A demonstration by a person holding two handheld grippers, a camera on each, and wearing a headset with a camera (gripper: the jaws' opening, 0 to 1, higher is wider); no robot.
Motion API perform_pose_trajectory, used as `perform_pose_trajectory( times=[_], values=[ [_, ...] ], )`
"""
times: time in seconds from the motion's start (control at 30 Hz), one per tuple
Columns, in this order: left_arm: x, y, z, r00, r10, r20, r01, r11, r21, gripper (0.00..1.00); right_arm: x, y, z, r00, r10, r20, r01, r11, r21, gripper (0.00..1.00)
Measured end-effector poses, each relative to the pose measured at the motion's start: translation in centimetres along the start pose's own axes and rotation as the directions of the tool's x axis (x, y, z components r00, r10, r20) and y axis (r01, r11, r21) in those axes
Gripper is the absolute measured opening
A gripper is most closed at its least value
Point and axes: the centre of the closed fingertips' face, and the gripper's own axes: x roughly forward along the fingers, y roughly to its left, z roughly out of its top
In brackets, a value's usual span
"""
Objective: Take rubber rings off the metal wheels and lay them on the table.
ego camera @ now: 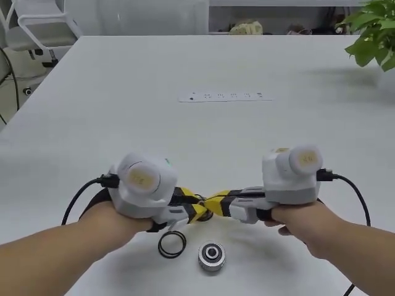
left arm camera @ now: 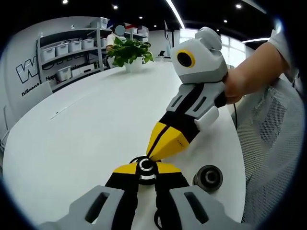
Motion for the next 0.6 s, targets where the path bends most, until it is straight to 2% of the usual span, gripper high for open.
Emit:
perform_pose_trajectory(
  times=[0.6],
  values=[
    [-0.21,-0.04,0.29,0.9997,-0.024,-0.009,0.024,1.0,0.014,0.07,-0.61,-0.54,0.17,0.9997,-0.023,0.006,0.023,1.0,0.016,0.0]
  ],
)
